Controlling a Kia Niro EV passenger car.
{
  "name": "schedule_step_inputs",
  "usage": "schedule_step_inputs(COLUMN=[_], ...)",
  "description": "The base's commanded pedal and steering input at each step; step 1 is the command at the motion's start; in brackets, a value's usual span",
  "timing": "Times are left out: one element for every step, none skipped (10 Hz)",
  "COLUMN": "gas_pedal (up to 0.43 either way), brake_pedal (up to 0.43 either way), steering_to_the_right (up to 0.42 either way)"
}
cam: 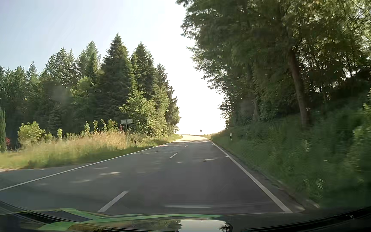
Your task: Follow the waypoints while adhering to traffic rules and regulations
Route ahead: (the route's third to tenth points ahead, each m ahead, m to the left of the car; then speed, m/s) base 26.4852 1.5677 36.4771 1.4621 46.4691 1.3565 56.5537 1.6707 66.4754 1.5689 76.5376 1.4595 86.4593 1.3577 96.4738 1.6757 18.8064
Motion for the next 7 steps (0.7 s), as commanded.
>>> schedule_step_inputs(gas_pedal=[0.358, 0.370, 0.370, 0.378, 0.378, 0.378, 0.390], brake_pedal=[0.000, 0.000, 0.000, 0.000, 0.000, 0.000, 0.000], steering_to_the_right=[0.001, 0.001, 0.001, 0.001, 0.001, 0.001, 0.001])
